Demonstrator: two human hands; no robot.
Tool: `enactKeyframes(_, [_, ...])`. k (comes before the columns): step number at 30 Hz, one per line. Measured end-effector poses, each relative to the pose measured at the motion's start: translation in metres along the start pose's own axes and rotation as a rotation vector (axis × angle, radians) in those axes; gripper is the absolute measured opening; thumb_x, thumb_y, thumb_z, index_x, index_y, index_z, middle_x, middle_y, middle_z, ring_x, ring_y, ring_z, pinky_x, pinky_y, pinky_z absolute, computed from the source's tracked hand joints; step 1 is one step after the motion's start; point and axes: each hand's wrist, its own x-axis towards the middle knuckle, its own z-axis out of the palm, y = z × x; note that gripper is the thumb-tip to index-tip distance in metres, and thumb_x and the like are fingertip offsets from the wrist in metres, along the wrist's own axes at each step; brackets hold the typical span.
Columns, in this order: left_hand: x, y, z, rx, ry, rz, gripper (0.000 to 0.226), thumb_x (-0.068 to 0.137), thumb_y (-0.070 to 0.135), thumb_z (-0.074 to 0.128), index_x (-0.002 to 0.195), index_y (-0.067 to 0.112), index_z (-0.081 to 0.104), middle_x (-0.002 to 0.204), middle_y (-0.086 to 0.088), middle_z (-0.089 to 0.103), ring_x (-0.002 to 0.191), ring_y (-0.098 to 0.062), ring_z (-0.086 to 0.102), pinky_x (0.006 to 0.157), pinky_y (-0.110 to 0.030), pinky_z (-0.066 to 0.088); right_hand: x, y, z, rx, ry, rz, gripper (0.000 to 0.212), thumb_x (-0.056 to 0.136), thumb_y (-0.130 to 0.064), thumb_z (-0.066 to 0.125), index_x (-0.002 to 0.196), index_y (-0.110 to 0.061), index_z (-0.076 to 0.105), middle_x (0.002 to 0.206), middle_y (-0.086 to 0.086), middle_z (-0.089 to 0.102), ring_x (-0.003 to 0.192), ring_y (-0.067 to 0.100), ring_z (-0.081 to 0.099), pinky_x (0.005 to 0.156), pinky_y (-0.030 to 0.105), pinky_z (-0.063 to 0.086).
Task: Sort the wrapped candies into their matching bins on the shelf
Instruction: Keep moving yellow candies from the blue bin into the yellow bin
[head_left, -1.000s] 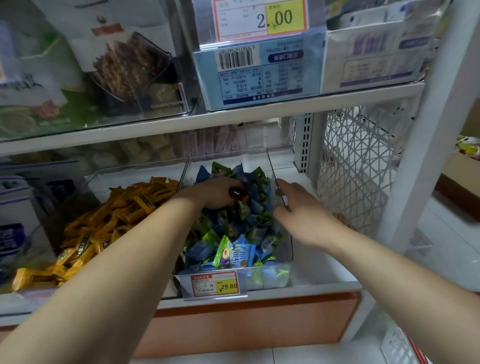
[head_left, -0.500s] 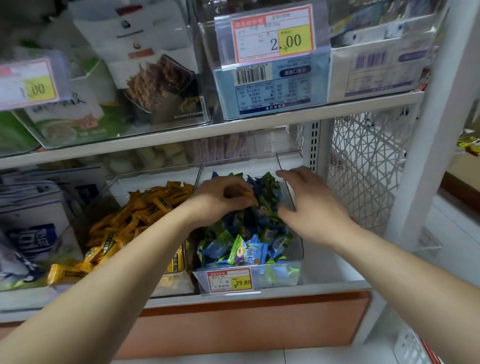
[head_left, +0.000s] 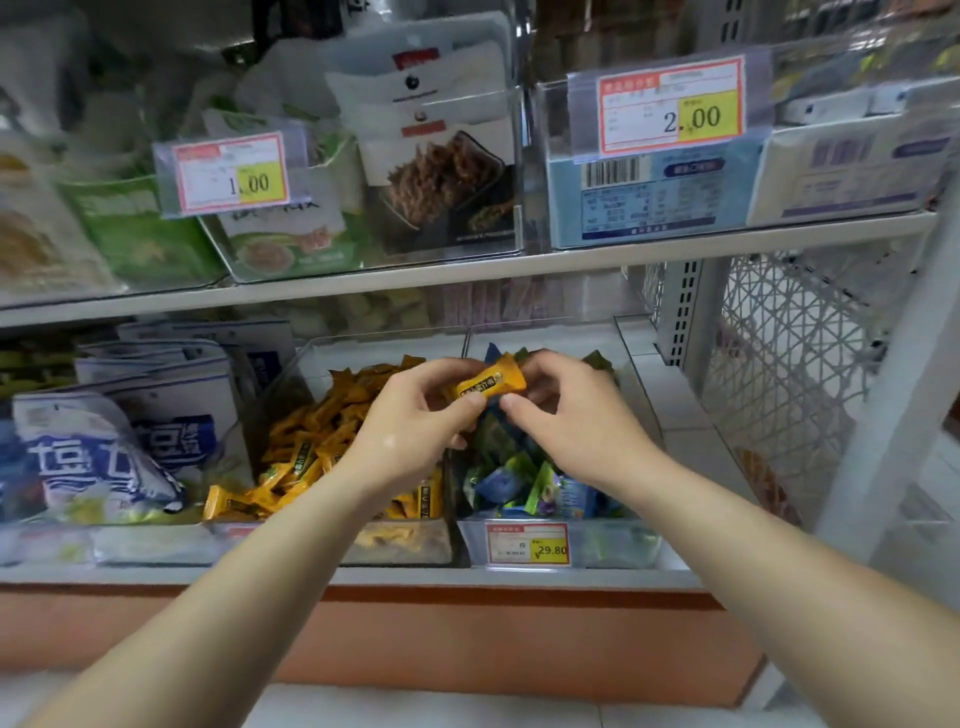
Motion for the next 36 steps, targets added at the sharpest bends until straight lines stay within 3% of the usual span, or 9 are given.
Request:
enactKeyframes(4, [-0.007, -0.027, -0.031, 0.475, 0.243, 0.006, 0.025, 0.087, 0.040, 0.071, 0.109, 0.038, 0.061, 0.098, 0.025, 0.063, 0.088, 0.004, 0.060, 0.068, -0.008, 0.041, 0.000, 0.010, 0.003, -0.095, -0.118, 0.039, 0.015, 0.087, -0.038, 0.068, 0.099, -0.035, 0.060, 0.083, -0.014, 0.065, 0.077, -0.001, 0.061, 0.069, 0.022, 0.052])
enactKeyframes(7, [-0.006, -0.045, -0.046, 0.628, 0.286, -0.076, 0.034, 0.092, 0.042, 0.065, 0.122, 0.026, 0.063, 0.111, 0.005, 0.069, 0.095, -0.014, 0.064, 0.070, -0.024, 0.050, 0.000, 0.019, 0.000, -0.206, -0.188, 0.055, 0.028, 0.088, -0.040, 0.065, 0.114, -0.034, 0.061, 0.100, -0.020, 0.063, 0.092, 0.002, 0.060, 0.078, 0.022, 0.050])
enactKeyframes(9, [-0.007, -0.047, -0.049, 0.726, 0.290, -0.059, 0.040, 0.094, 0.045, 0.059, 0.127, 0.022, 0.063, 0.121, -0.001, 0.068, 0.109, -0.023, 0.062, 0.082, -0.034, 0.053, 0.002, 0.022, -0.002, -0.300, -0.231, 0.026, 0.037, 0.087, -0.045, 0.062, 0.122, -0.032, 0.061, 0.113, -0.020, 0.060, 0.105, 0.003, 0.057, 0.087, 0.024, 0.047])
enactKeyframes(12, [-0.011, -0.035, -0.033, 0.703, 0.289, 0.024, 0.042, 0.092, 0.053, 0.051, 0.125, 0.030, 0.063, 0.123, 0.005, 0.065, 0.114, -0.019, 0.058, 0.089, -0.036, 0.051, 0.010, 0.021, 0.002, -0.406, -0.348, -0.080, 0.046, 0.082, -0.059, 0.054, 0.121, -0.036, 0.063, 0.125, -0.016, 0.061, 0.114, 0.007, 0.055, 0.093, 0.030, 0.048])
enactKeyframes(15, [-0.022, -0.031, -0.003, 0.605, 0.120, -0.035, 0.044, 0.091, 0.050, 0.055, 0.129, 0.029, 0.056, 0.120, 0.004, 0.065, 0.109, -0.018, 0.059, 0.085, -0.031, 0.049, 0.024, 0.017, 0.019, -0.492, -0.604, -0.152, 0.058, 0.078, -0.069, 0.048, 0.127, -0.040, 0.059, 0.134, -0.018, 0.056, 0.119, 0.009, 0.053, 0.094, 0.031, 0.047])
enactKeyframes(19, [-0.028, -0.039, 0.007, 0.597, 0.056, -0.039, 0.043, 0.094, 0.036, 0.054, 0.136, 0.028, 0.053, 0.120, 0.002, 0.064, 0.111, -0.019, 0.058, 0.089, -0.038, 0.051, 0.048, 0.025, 0.036, -0.897, -0.897, -0.224, 0.070, 0.077, -0.079, 0.028, 0.138, -0.048, 0.045, 0.154, -0.017, 0.036, 0.143, 0.017, 0.027, 0.114, 0.048, 0.027])
enactKeyframes(25, [-0.030, -0.043, 0.002, 0.552, 0.048, -0.026, 0.041, 0.093, 0.043, 0.055, 0.133, 0.034, 0.053, 0.116, 0.010, 0.065, 0.105, -0.014, 0.060, 0.083, -0.035, 0.054, 0.059, 0.043, 0.005, -1.016, -0.921, -0.222, 0.053, 0.086, -0.069, 0.036, 0.130, -0.046, 0.053, 0.146, -0.011, 0.046, 0.124, 0.021, 0.050, 0.098, 0.037, 0.046])
enactKeyframes(33, [-0.030, -0.046, 0.000, 0.522, 0.038, -0.003, 0.042, 0.093, 0.051, 0.053, 0.132, 0.035, 0.053, 0.112, 0.012, 0.065, 0.103, -0.011, 0.059, 0.083, -0.034, 0.052, 0.056, 0.034, -0.024, -0.941, -0.903, -0.163, 0.074, 0.070, -0.086, 0.028, 0.119, -0.045, 0.064, 0.141, -0.009, 0.052, 0.125, 0.019, 0.050, 0.100, 0.041, 0.046])
enactKeyframes(36, [-0.030, -0.045, 0.000, 0.510, 0.026, -0.002, 0.043, 0.094, 0.049, 0.053, 0.135, 0.035, 0.053, 0.117, 0.011, 0.065, 0.107, -0.013, 0.058, 0.088, -0.037, 0.051, 0.063, 0.022, -0.002, -0.808, -0.774, -0.264, 0.054, 0.081, -0.074, 0.045, 0.118, -0.039, 0.065, 0.132, -0.010, 0.057, 0.119, 0.015, 0.051, 0.098, 0.039, 0.046])
